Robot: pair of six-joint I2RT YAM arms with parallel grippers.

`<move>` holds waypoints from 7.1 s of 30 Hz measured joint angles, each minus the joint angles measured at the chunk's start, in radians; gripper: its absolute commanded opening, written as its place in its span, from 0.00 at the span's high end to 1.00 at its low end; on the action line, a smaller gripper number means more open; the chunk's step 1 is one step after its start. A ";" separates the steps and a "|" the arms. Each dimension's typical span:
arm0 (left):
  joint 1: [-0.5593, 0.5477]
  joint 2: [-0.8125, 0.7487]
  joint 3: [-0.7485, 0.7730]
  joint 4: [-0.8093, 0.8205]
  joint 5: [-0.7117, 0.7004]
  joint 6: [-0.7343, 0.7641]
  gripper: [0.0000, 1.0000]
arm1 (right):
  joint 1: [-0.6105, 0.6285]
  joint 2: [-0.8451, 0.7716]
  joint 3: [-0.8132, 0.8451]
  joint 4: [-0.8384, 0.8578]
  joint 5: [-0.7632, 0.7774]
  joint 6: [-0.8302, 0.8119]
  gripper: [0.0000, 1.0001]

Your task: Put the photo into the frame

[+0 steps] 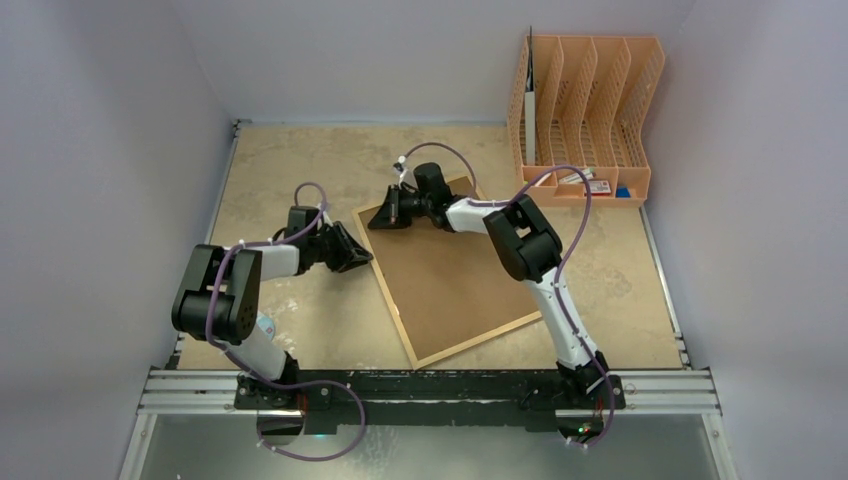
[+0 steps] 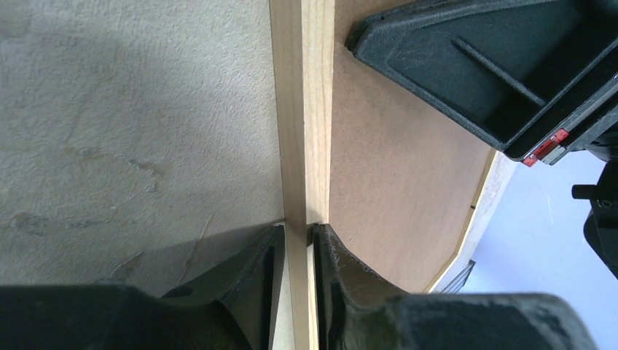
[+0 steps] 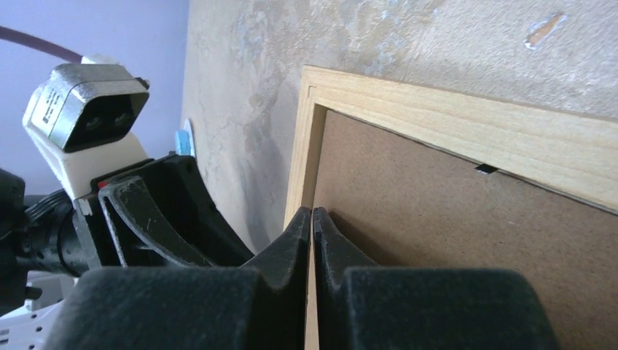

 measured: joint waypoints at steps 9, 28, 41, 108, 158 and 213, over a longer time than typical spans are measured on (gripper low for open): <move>0.029 0.017 0.028 -0.020 0.050 -0.006 0.64 | -0.001 0.002 -0.017 0.145 -0.115 0.085 0.94; 0.049 0.068 0.062 -0.064 0.090 -0.010 0.81 | 0.001 0.055 -0.006 0.170 -0.155 0.125 0.97; 0.049 0.069 0.060 -0.060 0.093 -0.009 0.81 | 0.001 0.057 -0.005 0.158 -0.136 0.134 0.98; 0.160 0.190 0.589 -0.298 -0.053 0.309 0.30 | -0.071 -0.651 -0.363 -0.309 0.463 -0.040 0.58; 0.030 0.496 0.810 -0.304 0.141 0.590 0.52 | -0.261 -1.305 -1.123 -1.008 0.589 0.125 0.06; 0.097 -0.241 0.097 -0.740 -0.423 0.156 0.57 | -0.209 -0.698 -0.507 -0.406 0.649 -0.181 0.29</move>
